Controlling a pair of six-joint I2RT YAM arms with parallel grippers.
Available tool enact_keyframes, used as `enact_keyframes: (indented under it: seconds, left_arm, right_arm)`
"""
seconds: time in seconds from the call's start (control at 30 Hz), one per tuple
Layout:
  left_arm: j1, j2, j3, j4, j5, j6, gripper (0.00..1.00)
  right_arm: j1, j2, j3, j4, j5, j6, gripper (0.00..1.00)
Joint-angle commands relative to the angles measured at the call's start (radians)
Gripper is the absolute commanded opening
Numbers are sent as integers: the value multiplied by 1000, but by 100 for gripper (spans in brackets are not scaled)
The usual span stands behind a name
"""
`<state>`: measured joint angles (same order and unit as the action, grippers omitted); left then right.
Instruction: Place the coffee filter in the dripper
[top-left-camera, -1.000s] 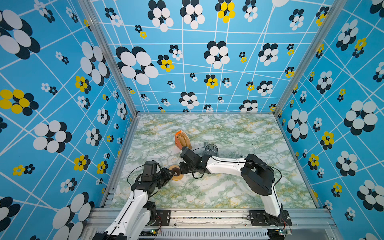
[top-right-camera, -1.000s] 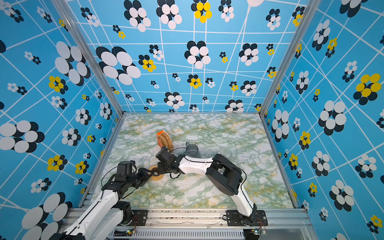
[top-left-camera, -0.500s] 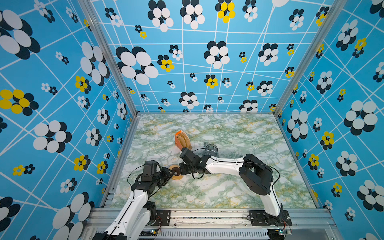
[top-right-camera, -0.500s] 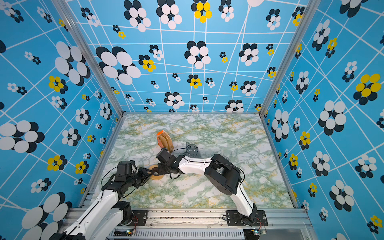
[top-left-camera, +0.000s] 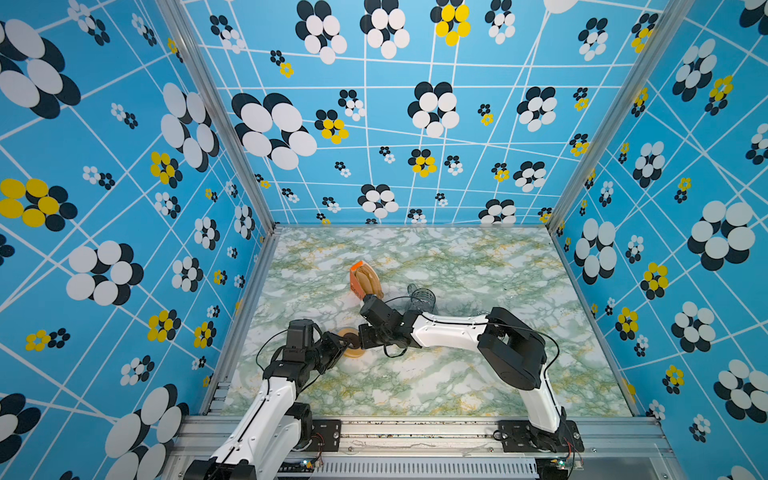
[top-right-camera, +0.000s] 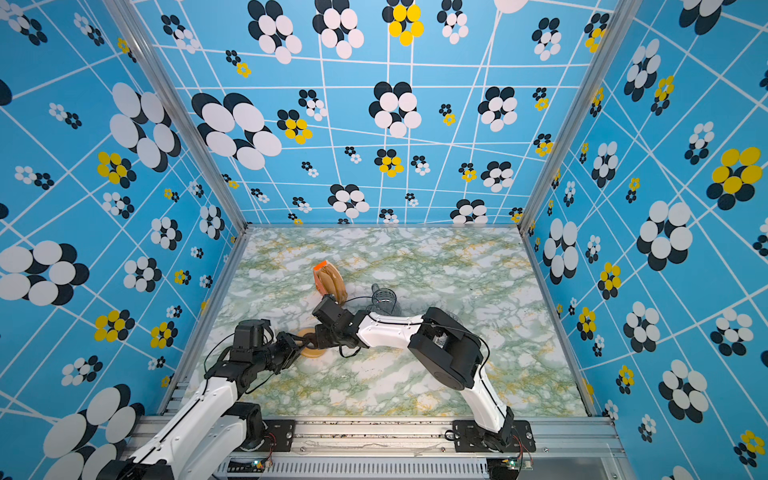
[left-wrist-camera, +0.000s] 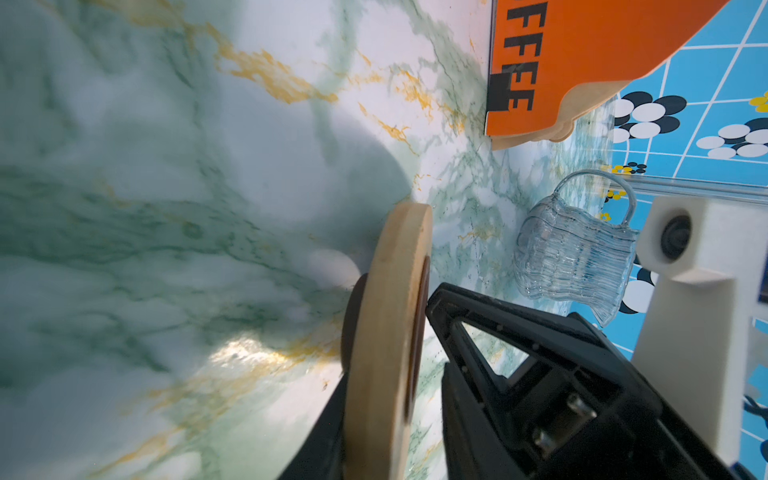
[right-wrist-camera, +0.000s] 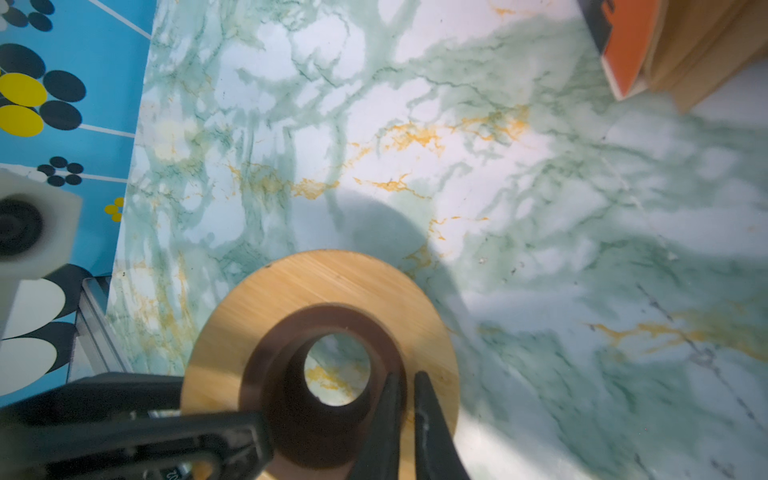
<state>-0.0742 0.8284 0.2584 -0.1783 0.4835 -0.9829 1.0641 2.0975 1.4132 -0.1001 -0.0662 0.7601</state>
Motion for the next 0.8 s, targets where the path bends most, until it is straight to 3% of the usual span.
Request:
enact_keyframes:
  seconds: [0.0,0.47,0.77]
  left_arm:
    - [5,2,-1,40,35,-1,30]
    - [5,-24,-4,13,26,12,15]
    - [4,-70,52,-14,100,56,13]
  right_arm:
    - [7,13,-32,11,-35,18,11]
    - [9,-9,-64,40,-28,27,11]
    - [4,-154,-94,37,17,-1,12]
